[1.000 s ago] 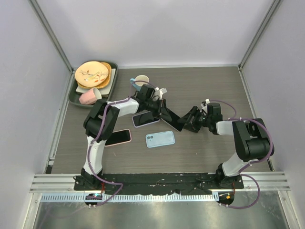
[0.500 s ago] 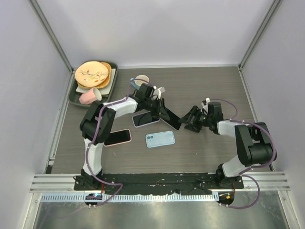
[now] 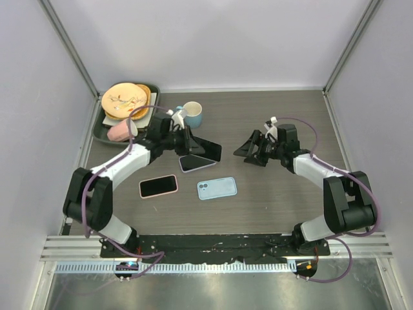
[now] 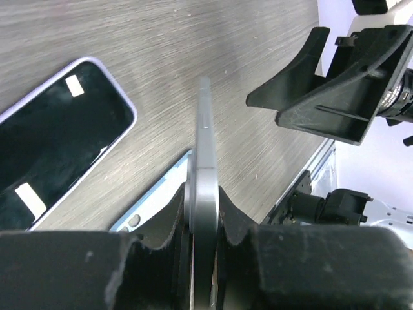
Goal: Put the phone into the phone case
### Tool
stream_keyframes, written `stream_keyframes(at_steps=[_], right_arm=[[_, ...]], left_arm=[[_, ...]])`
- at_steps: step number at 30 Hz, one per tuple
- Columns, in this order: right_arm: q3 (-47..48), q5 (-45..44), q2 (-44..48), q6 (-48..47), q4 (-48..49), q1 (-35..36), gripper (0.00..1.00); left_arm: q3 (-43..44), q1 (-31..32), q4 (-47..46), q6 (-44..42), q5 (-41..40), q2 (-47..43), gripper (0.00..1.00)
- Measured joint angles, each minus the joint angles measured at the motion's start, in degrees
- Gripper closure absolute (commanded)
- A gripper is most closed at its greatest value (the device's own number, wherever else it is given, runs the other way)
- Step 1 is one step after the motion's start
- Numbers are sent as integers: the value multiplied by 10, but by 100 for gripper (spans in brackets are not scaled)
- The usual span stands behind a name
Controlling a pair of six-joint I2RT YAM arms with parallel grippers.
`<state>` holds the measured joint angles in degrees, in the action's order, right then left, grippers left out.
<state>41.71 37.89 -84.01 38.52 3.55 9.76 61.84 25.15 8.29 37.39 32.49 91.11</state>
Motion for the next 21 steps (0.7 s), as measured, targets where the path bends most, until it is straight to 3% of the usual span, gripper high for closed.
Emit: stream_keyframes(at_steps=[4, 10, 21], right_arm=[[13, 27, -4, 12, 16, 56, 16], [14, 73, -36, 91, 127, 134, 16], [37, 98, -70, 173, 236, 178, 33]], left_arm=[[-110, -49, -70, 59, 38, -70, 100], [-279, -122, -226, 165, 101, -172, 100], [-321, -133, -339, 229, 156, -272, 100]])
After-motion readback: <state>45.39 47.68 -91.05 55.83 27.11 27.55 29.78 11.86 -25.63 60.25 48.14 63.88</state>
